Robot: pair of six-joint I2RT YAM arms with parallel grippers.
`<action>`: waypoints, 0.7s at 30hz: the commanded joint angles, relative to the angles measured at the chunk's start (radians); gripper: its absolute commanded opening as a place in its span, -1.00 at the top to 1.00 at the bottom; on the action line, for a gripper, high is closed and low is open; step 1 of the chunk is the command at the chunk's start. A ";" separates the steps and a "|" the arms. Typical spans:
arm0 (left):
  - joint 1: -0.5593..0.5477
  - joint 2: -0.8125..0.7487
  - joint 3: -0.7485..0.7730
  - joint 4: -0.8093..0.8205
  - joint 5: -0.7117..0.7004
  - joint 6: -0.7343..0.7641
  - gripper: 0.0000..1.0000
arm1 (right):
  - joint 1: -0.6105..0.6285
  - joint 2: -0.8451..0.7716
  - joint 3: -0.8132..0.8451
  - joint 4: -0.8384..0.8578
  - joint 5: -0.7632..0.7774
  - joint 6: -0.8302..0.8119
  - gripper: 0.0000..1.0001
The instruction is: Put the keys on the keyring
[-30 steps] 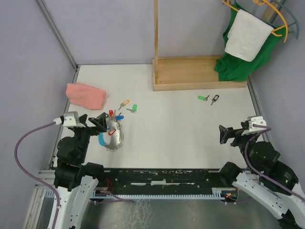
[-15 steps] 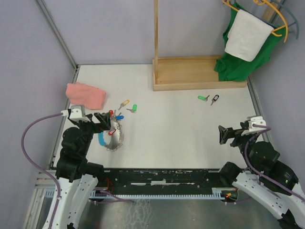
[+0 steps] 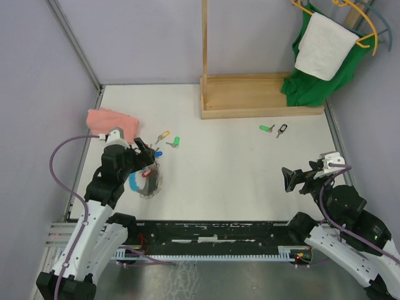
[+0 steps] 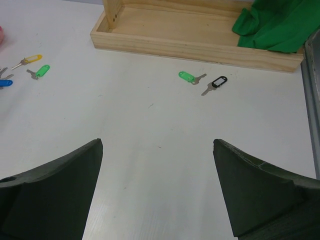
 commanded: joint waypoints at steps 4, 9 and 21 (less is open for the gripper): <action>-0.003 0.085 -0.112 0.098 -0.010 -0.228 -0.96 | 0.000 0.030 0.035 0.008 -0.083 -0.002 -1.00; -0.003 0.131 -0.219 0.203 0.002 -0.301 -0.93 | 0.000 0.035 0.035 0.006 -0.118 -0.008 -1.00; -0.005 0.327 -0.313 0.431 -0.048 -0.322 -0.83 | -0.001 0.007 0.027 0.011 -0.127 -0.016 -1.00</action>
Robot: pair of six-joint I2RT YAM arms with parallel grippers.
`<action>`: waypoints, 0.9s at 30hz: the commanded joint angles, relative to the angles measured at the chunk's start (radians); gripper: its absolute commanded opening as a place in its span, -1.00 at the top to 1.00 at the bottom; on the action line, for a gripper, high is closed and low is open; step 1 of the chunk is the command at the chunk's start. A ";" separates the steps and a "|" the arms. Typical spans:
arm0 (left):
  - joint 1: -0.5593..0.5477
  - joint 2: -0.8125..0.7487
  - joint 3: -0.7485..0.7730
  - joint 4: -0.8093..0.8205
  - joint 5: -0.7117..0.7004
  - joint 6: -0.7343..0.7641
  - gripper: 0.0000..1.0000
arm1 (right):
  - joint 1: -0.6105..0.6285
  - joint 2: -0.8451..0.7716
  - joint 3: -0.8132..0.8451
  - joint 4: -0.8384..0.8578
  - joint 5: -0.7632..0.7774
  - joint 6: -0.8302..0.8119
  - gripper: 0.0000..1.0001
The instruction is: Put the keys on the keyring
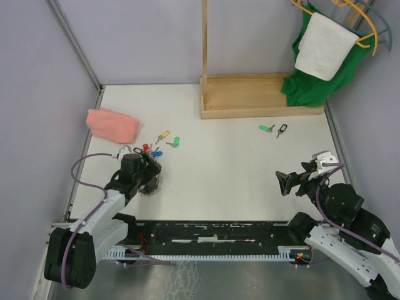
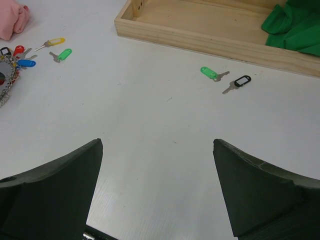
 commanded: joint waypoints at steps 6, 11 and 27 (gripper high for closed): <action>-0.005 0.152 0.029 0.226 -0.027 0.011 -0.83 | 0.000 -0.015 0.025 0.017 -0.003 -0.013 -1.00; -0.005 0.249 0.093 0.277 -0.011 0.074 -0.84 | 0.000 -0.016 0.025 0.019 -0.004 -0.013 -1.00; -0.196 0.354 0.127 0.145 0.018 0.085 -0.79 | 0.000 -0.009 0.024 0.017 -0.009 -0.013 -0.99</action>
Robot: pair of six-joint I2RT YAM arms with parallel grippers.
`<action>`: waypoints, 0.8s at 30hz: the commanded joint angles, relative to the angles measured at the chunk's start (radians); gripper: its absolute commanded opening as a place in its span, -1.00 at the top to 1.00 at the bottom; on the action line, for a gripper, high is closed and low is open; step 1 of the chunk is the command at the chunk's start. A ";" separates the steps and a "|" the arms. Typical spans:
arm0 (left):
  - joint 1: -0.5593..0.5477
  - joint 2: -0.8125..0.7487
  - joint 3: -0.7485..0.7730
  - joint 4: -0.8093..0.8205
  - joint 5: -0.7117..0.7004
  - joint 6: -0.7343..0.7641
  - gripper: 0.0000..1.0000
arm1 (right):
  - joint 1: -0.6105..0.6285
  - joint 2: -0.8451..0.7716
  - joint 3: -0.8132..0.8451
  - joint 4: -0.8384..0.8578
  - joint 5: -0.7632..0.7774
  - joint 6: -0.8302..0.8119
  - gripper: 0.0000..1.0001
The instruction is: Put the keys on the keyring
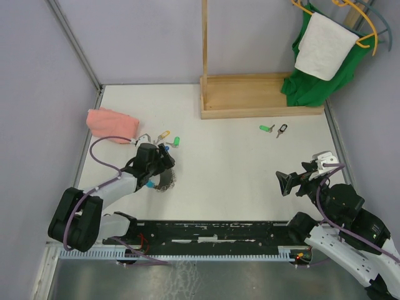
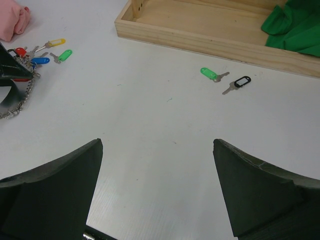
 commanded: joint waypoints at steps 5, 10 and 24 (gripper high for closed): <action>-0.145 -0.052 -0.015 -0.096 0.052 -0.021 -0.75 | 0.000 0.017 0.025 0.020 -0.026 -0.010 -1.00; -0.235 0.016 0.010 -0.024 0.075 -0.038 -0.74 | 0.000 0.064 0.034 0.019 -0.055 -0.003 -0.99; -0.588 0.351 0.274 0.075 0.142 -0.014 -0.57 | 0.000 0.222 0.054 0.034 -0.125 0.046 -1.00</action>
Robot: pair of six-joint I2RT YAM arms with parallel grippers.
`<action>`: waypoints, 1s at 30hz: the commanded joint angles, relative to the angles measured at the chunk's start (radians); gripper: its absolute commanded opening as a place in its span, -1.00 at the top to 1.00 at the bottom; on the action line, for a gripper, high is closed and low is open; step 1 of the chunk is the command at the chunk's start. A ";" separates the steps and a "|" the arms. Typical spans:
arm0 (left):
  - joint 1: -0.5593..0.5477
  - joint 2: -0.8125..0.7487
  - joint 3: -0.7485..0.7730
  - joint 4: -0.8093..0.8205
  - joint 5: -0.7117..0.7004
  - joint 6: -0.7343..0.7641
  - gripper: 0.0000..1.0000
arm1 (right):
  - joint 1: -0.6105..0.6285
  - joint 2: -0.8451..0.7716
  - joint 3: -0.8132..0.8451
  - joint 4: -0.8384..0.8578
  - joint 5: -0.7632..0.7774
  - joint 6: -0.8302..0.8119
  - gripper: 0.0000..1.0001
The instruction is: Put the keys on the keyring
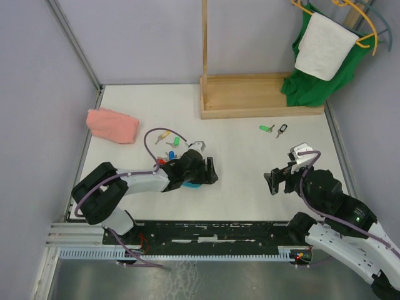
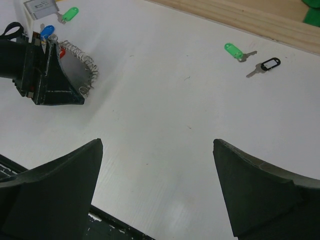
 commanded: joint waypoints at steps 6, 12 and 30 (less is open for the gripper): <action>-0.158 0.110 0.133 0.028 0.080 0.016 -0.57 | 0.000 0.126 0.032 0.081 -0.055 0.048 -1.00; -0.160 -0.040 0.088 -0.006 -0.008 0.042 -0.64 | 0.000 0.231 0.012 0.151 -0.063 0.047 -1.00; 0.049 -0.299 -0.031 -0.293 -0.305 0.186 -0.84 | -0.068 0.807 0.072 0.451 -0.306 -0.003 -0.59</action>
